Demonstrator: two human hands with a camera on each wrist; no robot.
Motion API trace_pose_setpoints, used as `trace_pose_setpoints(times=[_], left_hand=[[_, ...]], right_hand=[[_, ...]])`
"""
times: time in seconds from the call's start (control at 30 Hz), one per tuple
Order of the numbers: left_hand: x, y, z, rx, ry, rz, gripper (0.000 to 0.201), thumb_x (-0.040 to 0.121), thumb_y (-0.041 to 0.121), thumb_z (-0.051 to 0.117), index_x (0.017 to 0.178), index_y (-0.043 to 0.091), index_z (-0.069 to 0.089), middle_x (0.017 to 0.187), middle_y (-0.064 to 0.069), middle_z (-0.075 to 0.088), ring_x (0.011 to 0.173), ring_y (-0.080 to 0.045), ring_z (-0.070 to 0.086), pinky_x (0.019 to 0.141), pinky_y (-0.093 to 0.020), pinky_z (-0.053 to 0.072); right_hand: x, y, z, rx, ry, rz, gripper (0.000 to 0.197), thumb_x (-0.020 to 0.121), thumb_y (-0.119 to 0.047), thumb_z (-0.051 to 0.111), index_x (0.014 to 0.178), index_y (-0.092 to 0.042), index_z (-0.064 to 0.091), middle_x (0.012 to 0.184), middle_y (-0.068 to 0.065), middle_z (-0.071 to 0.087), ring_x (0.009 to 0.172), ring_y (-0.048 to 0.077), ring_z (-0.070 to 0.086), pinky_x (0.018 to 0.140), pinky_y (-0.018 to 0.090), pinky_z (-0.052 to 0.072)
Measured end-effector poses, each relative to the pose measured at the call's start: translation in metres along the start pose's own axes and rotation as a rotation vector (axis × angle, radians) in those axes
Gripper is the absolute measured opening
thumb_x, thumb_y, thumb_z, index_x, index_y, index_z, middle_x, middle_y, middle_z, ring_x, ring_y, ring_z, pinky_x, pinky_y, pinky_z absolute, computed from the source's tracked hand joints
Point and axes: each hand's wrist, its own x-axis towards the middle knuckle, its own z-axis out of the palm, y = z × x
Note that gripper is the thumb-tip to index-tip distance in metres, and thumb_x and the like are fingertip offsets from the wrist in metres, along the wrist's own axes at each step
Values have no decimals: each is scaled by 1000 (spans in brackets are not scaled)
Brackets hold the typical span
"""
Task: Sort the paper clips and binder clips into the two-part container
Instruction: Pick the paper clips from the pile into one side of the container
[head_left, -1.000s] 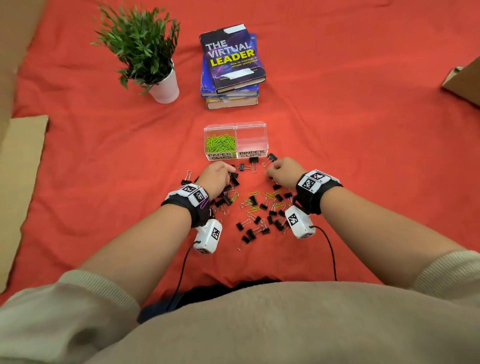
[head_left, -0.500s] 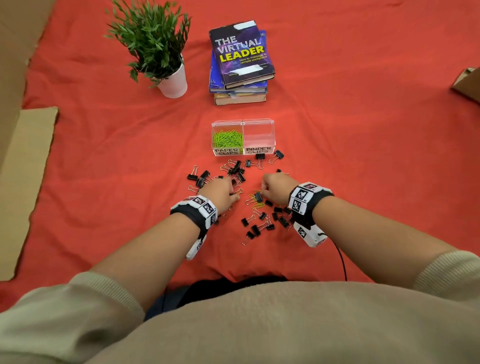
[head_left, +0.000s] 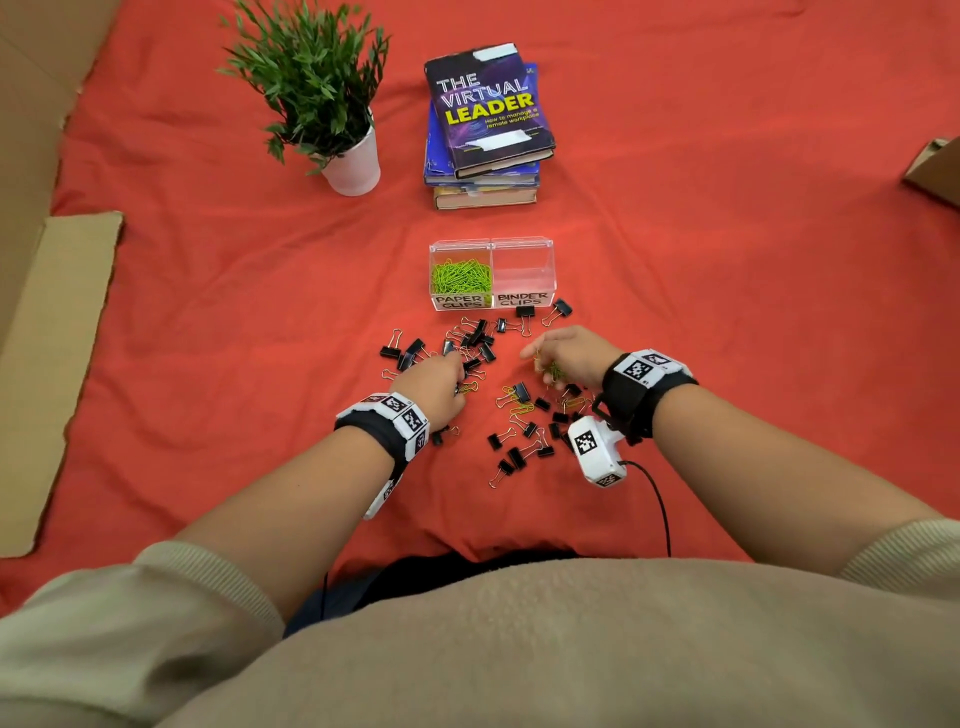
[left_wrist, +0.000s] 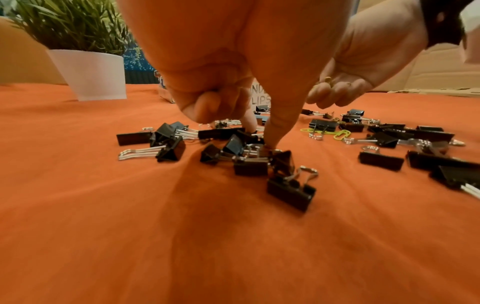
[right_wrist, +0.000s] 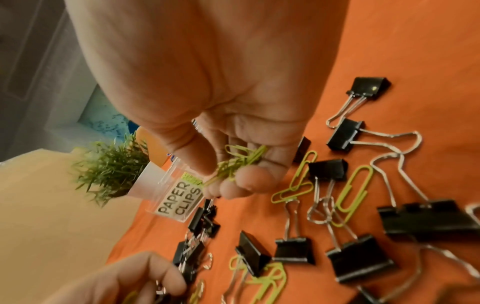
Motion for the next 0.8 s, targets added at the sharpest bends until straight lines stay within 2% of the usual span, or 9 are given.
trace_pose_setpoints(times=[0.1, 0.2, 0.27, 0.3, 0.4, 0.47, 0.6, 0.7, 0.8], left_hand=[[3, -1, 1, 23, -10, 15, 23, 88, 20, 56, 109, 11, 52, 108, -10, 62, 98, -30, 59, 83, -40, 50], [5, -2, 2, 60, -8, 39, 24, 90, 22, 54, 111, 9, 52, 110, -12, 60, 101, -32, 58, 85, -41, 49], [5, -3, 3, 51, 13, 54, 21, 92, 21, 49, 107, 7, 54, 108, -13, 61, 98, -33, 59, 82, -41, 49], [6, -4, 2, 42, 29, 58, 19, 94, 21, 47, 105, 7, 54, 105, -13, 61, 96, -34, 60, 81, -40, 48], [8, -8, 0, 9, 62, 35, 21, 97, 19, 40, 103, 4, 53, 103, -15, 62, 94, -35, 60, 79, -41, 47], [8, -10, -4, -14, 107, -32, 20, 98, 18, 39, 106, 4, 52, 104, -17, 62, 94, -38, 60, 80, -44, 48], [5, -11, -8, -26, 211, -90, 19, 93, 14, 46, 111, 8, 48, 105, -17, 62, 95, -38, 61, 78, -46, 49], [2, -4, -4, -14, 131, 5, 14, 91, 22, 49, 101, 12, 53, 106, -10, 61, 96, -32, 60, 80, -41, 50], [2, 3, 5, 62, 55, 48, 18, 92, 25, 51, 103, 12, 56, 111, -9, 61, 101, -31, 59, 83, -39, 49]], right_hand=[[1, 3, 9, -304, -2, -72, 7, 85, -18, 63, 90, -13, 64, 72, -1, 58, 56, 10, 49, 50, 21, 41], [0, 7, 20, -640, 5, -155, 22, 77, -20, 73, 95, -16, 62, 77, -4, 55, 63, 11, 50, 51, 22, 36], [1, 8, 24, -762, 14, -205, 28, 76, -19, 74, 101, -14, 61, 83, -3, 54, 72, 15, 51, 57, 24, 35], [1, 9, 24, -779, 14, -216, 27, 77, -19, 73, 101, -13, 61, 83, -3, 54, 72, 14, 50, 59, 23, 35], [3, 9, 19, -739, 19, -195, 18, 83, -19, 69, 96, -11, 61, 71, -12, 49, 60, 4, 45, 50, 18, 31], [5, 8, 15, -745, 51, -180, 14, 85, -19, 66, 95, -11, 62, 70, -12, 49, 61, 7, 46, 50, 19, 32], [11, 6, 6, -730, 172, -151, 13, 89, -11, 53, 96, -6, 63, 87, 5, 61, 80, 20, 55, 70, 26, 42], [13, 4, 6, -703, 243, -150, 23, 94, -14, 42, 101, -1, 60, 96, 16, 66, 82, 28, 60, 71, 33, 47], [13, 5, 14, -643, 172, -167, 26, 95, -13, 40, 103, -4, 63, 105, 12, 67, 78, 22, 60, 67, 27, 46]])
